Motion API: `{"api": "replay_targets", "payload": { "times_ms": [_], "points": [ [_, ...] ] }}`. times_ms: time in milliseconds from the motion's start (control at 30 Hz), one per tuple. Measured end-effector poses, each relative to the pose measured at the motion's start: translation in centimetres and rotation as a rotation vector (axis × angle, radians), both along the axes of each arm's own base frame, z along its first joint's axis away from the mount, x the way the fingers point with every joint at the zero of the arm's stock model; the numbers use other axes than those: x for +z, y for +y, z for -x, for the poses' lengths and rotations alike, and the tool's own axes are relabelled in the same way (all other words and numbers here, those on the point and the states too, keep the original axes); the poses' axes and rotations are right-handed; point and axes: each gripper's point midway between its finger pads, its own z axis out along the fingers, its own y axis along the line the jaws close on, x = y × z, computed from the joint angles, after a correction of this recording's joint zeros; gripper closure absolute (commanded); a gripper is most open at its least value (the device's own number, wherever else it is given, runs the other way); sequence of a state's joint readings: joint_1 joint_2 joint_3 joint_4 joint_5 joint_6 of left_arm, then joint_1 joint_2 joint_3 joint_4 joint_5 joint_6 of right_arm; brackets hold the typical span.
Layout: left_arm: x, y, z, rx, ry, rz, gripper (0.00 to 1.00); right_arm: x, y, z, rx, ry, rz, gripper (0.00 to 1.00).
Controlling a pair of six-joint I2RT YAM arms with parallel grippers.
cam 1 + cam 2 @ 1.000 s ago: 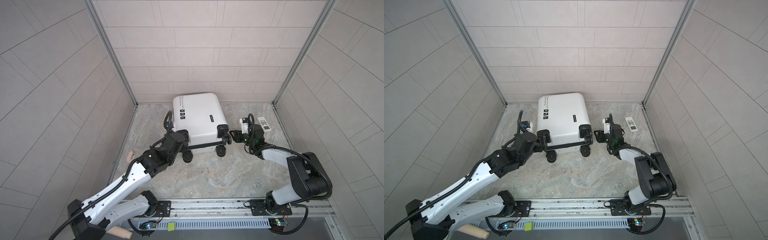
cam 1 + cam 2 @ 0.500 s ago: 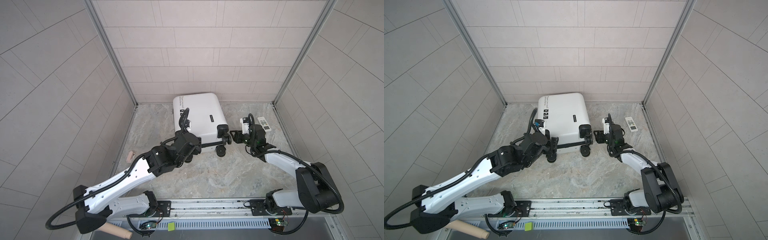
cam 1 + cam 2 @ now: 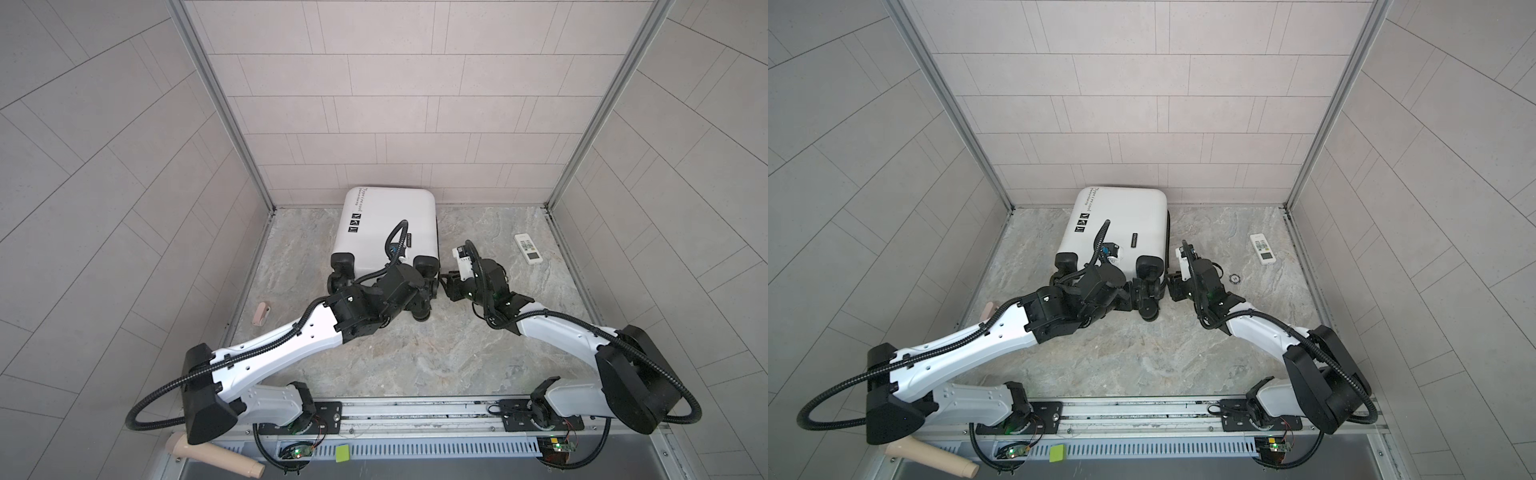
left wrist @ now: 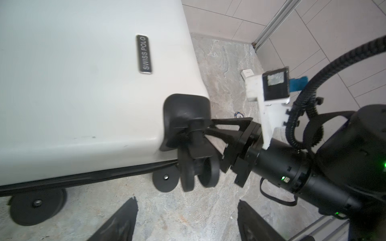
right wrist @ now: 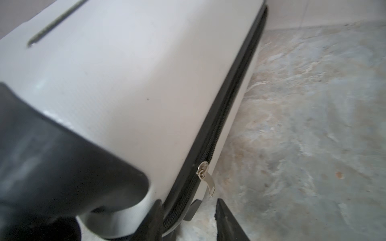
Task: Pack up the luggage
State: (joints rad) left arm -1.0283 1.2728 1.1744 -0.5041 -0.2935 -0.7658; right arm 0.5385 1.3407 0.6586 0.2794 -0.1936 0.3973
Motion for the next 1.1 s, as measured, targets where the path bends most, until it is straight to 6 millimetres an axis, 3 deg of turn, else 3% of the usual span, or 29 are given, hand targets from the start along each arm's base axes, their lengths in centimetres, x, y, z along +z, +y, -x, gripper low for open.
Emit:
{"api": "replay_targets", "payload": {
  "times_ms": [100, 200, 533, 767, 1100],
  "points": [
    [-0.5, -0.2, 0.3, -0.005, 0.025, 0.014, 0.19, 0.1, 1.6, 1.0, 0.046, 0.0, -0.002, 0.57],
    [-1.4, 0.0, 0.7, -0.006, 0.053, 0.002, 0.19, 0.2, 2.0, 1.4, 0.057, -0.002, 0.0, 0.57],
    [-3.4, 1.1, 1.5, -0.014, 0.11, -0.081, 0.17, 2.7, -1.3, 2.2, -0.002, -0.069, 0.041, 0.55],
    [-6.4, -0.3, 1.1, -0.038, 0.166, -0.159, 0.16, 0.3, -4.3, 3.5, -0.048, -0.025, 0.093, 0.53],
    [-8.2, -2.3, -0.9, -0.035, 0.154, -0.249, 0.18, -0.8, -5.3, 4.4, -0.06, -0.012, 0.102, 0.53]
  ]
}}
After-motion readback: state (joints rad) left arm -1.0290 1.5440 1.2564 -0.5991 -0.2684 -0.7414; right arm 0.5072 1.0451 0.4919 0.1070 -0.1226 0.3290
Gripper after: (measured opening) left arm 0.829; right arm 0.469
